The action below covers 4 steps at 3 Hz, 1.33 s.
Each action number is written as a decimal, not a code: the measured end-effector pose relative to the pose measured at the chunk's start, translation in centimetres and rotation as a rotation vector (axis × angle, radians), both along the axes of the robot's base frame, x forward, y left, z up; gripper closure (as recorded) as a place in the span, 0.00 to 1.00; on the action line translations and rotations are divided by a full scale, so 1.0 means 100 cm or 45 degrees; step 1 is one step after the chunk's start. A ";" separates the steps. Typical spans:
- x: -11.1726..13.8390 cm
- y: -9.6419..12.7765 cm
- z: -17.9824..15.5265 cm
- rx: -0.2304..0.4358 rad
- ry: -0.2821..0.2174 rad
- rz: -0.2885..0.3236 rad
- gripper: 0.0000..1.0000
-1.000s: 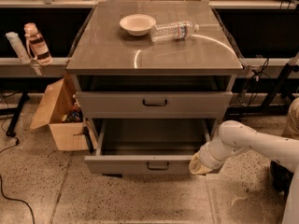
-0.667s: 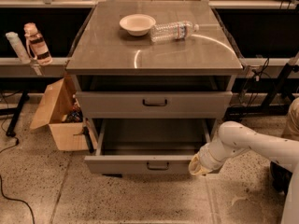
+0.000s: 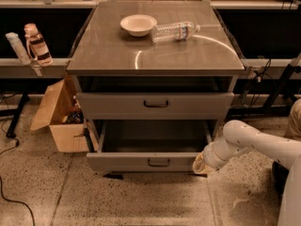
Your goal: Close middle drawer
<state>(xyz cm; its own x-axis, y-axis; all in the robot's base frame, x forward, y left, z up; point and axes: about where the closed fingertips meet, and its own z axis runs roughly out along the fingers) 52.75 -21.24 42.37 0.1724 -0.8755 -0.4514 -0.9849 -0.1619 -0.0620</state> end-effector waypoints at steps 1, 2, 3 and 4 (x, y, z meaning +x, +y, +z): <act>0.017 -0.017 0.002 -0.009 -0.007 -0.008 1.00; 0.024 -0.027 0.001 -0.017 0.001 -0.012 1.00; 0.062 -0.061 0.015 -0.084 -0.047 -0.079 1.00; 0.061 -0.062 0.015 -0.084 -0.047 -0.080 1.00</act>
Offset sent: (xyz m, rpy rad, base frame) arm 0.1262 -0.1257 0.0255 -0.0841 -0.0526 -0.0889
